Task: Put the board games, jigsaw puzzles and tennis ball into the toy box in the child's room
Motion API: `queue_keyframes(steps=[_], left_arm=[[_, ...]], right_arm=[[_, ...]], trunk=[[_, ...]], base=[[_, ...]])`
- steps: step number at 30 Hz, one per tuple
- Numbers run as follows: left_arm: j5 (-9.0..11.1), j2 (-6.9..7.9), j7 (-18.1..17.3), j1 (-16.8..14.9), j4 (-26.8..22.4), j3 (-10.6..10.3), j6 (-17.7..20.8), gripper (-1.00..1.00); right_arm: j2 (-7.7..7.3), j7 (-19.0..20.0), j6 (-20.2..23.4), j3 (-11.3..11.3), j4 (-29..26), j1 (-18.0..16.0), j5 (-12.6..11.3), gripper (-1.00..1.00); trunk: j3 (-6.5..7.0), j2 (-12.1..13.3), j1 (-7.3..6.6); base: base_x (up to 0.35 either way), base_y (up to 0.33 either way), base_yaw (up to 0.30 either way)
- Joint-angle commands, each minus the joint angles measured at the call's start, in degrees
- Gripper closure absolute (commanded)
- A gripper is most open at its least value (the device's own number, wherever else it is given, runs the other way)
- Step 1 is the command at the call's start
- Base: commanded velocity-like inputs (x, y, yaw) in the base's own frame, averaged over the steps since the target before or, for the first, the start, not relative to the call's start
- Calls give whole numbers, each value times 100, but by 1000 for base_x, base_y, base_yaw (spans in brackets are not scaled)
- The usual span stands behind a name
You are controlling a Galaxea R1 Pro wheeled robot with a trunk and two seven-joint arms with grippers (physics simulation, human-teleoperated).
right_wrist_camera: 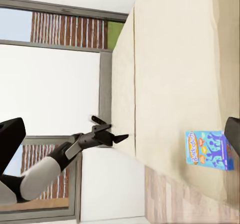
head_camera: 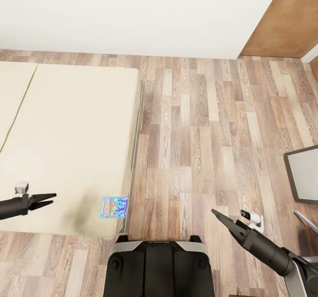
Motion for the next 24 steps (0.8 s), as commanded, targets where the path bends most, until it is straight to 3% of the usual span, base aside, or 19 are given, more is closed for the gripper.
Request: queue_keyframes(steps=[1,12,24], left_arm=[[-53,29,-113,2,-3,9,57,-100],[-62,159,-146,21,-2,-25,49,-100],[-53,149,-146,23,-2,-37,53,-100]], right_arm=[[1,-41,44,3,-2,-2,-18,-100],[5,-309,-34,20,-9,-2,-18,-100],[6,-340,-246,2,-9,-2,-18,-100]], trunk=[[-6,-8,3],[22,-8,3],[126,-8,3]], base=[[0,0,0],[0,0,0],[0,0,0]])
